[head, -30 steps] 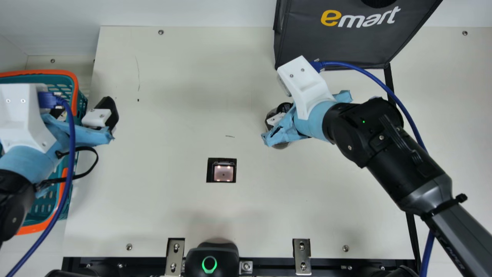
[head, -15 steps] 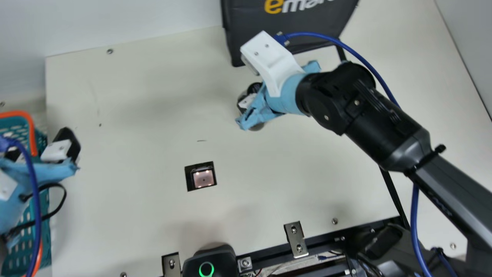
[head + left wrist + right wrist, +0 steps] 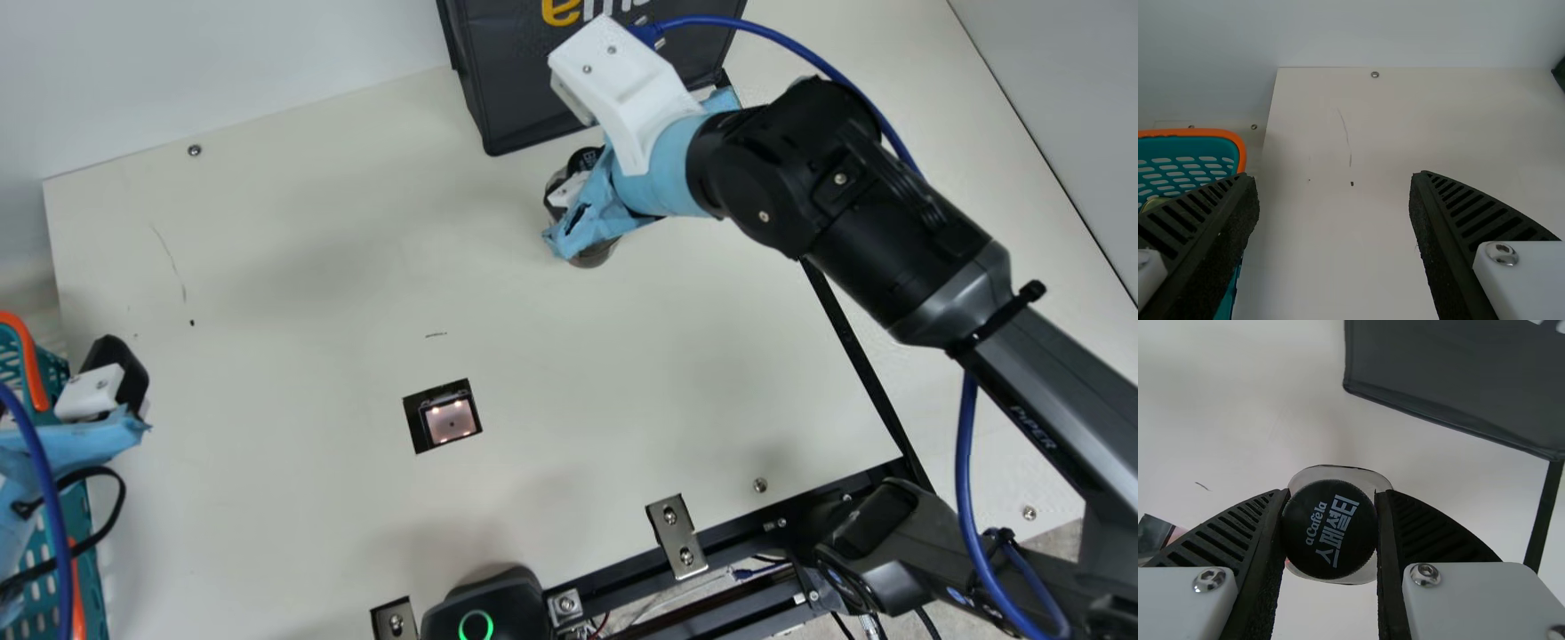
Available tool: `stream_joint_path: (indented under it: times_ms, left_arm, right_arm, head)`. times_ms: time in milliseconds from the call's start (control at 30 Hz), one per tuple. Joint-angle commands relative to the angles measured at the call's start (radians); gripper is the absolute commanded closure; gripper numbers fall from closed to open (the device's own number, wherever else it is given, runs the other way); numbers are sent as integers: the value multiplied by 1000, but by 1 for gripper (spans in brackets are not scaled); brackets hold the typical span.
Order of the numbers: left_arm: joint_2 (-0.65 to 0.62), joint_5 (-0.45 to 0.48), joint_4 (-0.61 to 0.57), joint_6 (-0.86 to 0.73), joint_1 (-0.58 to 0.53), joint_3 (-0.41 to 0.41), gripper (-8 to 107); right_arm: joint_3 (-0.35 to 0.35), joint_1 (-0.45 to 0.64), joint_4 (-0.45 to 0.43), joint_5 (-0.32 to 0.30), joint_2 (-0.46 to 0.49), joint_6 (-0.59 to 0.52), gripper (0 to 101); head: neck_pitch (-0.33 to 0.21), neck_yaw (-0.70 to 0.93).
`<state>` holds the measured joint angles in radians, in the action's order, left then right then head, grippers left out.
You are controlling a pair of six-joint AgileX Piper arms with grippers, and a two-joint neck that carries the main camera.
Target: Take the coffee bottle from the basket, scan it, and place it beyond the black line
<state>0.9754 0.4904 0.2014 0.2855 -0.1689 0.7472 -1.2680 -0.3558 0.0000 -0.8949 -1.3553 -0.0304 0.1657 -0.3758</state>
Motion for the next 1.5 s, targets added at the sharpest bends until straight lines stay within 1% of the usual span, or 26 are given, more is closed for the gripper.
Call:
stream_joint_path:
  times_ms: [0,367,800,1033,1467]
  left_arm:
    - [0,0,0,0,0,0,9]
    - [0,0,0,0,0,0,9]
    - [0,0,0,0,0,0,9]
    - [0,0,0,0,0,0,9]
    - [0,0,0,0,0,0,9]
  right_arm:
    - [0,19,4,-2,4,2,101]
    - [8,164,22,-19,42,-10,101]
    - [4,371,62,-19,49,-84,101]
    - [7,467,91,-4,41,-114,101]
    - [31,628,137,54,14,-168,101]
  head:
    - [-27,-1]
    - [-27,-1]
    - [-27,-1]
    - [-27,-1]
    - [-27,-1]
